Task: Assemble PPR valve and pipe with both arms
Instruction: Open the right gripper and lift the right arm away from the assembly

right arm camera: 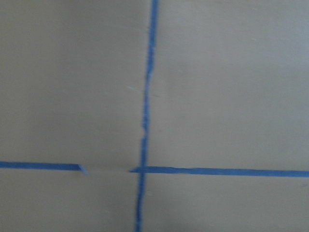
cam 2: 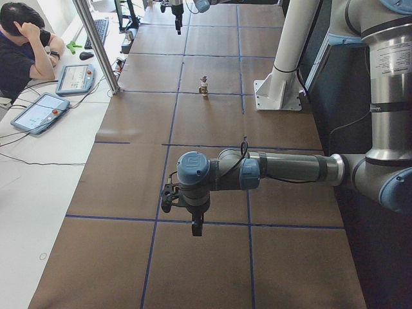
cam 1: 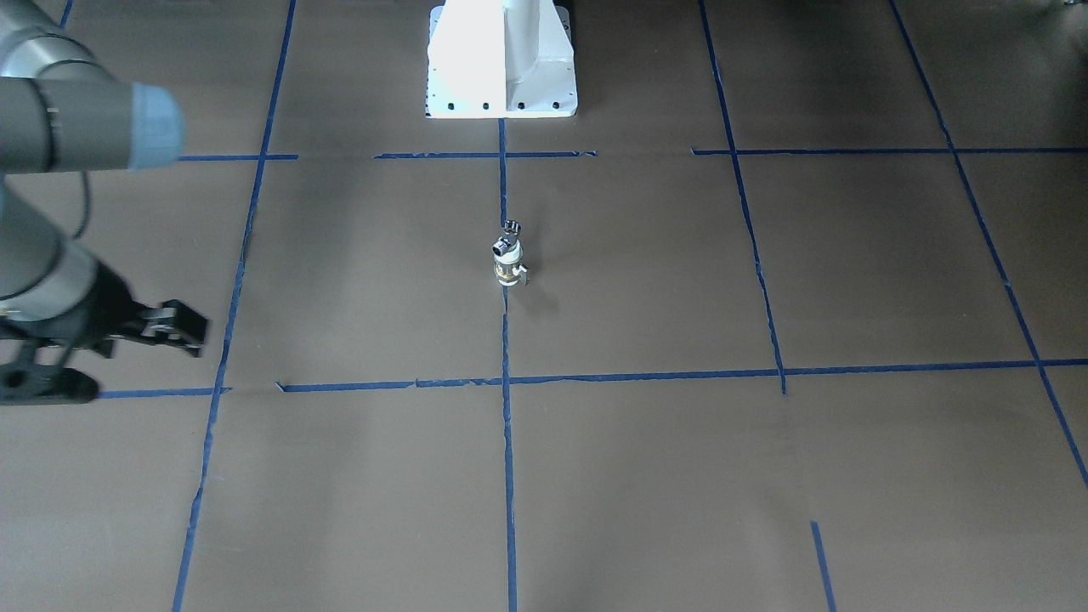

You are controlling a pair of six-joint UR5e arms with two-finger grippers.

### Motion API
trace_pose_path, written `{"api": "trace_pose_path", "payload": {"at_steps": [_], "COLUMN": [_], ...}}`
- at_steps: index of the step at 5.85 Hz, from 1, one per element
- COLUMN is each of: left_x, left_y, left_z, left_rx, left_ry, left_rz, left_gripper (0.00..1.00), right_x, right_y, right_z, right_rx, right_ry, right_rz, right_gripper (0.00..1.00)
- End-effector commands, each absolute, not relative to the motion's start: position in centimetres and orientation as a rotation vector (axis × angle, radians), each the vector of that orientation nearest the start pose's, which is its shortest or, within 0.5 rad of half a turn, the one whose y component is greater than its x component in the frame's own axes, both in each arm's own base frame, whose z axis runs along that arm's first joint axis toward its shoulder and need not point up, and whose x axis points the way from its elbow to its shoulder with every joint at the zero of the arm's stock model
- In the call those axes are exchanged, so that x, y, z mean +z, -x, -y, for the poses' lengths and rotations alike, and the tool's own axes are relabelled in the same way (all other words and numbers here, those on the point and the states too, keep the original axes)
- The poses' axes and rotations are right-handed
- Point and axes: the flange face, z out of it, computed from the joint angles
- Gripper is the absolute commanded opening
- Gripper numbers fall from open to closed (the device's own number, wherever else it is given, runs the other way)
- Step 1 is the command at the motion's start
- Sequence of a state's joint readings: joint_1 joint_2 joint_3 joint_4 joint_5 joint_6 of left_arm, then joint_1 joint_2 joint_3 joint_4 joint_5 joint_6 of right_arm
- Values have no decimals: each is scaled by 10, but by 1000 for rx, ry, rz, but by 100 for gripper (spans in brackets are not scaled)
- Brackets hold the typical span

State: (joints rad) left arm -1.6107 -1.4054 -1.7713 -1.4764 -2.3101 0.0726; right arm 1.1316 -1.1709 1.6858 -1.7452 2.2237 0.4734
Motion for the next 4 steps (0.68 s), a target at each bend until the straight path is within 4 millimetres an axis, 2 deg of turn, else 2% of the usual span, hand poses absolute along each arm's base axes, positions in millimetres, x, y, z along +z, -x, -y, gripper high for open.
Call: {"api": "trace_pose_path", "payload": {"at_steps": [1,2,3,4], "left_x": [643,637,636,635], "left_y": [82,81,81,81], "left_z": [417,418,418,419], "left_rx": [17,24,25,26], "left_ry": [-1,-12,-15,-18], "left_rz": [-739,-743,-744,-744], "left_gripper": [100,100,100,100], "right_x": [505,550,588,612], "right_y": [69,16,-23,-68], "right_z": [507,469,437,408], "right_rx": [-219,-256,-272,-240], "right_ry": [-49,-49,-38,-51], "right_rz": [713,706,701,707], "right_gripper": [100,100,100,100]}}
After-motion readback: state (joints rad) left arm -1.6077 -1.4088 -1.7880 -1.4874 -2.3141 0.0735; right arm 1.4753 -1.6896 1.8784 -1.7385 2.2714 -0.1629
